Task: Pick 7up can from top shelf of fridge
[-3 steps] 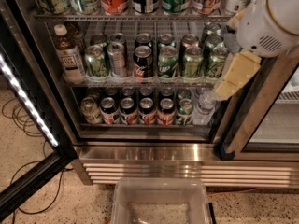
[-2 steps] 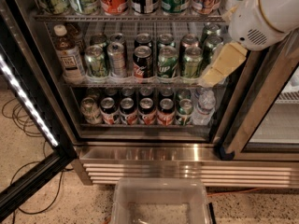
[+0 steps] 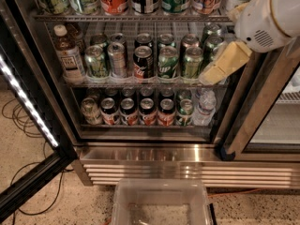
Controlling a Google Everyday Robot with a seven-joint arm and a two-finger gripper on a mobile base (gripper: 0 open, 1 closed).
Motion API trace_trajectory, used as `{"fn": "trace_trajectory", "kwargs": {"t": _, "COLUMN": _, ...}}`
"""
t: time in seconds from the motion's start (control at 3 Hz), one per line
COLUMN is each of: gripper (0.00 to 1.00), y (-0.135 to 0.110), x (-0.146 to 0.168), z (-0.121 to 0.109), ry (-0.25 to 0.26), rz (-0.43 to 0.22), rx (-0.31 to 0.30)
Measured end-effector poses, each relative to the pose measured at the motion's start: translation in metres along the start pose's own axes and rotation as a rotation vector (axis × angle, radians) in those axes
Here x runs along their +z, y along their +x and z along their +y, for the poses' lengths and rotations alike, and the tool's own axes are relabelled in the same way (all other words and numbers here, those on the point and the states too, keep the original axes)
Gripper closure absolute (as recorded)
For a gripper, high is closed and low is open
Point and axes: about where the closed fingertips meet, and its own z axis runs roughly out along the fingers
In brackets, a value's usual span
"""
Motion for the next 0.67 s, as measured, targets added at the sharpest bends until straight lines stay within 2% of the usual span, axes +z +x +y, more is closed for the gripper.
{"fn": "trace_trajectory", "kwargs": {"t": 0.33, "gripper": 0.0, "y": -0.0007, "x": -0.0137, "z": -0.0035, "ry": 0.034, "rz": -0.137, "rx": 0.083}}
{"fn": "trace_trajectory", "kwargs": {"t": 0.67, "gripper": 0.0, "y": -0.001, "x": -0.0233, "z": -0.0061, "ry": 0.054, "rz": -0.216, "rx": 0.131}}
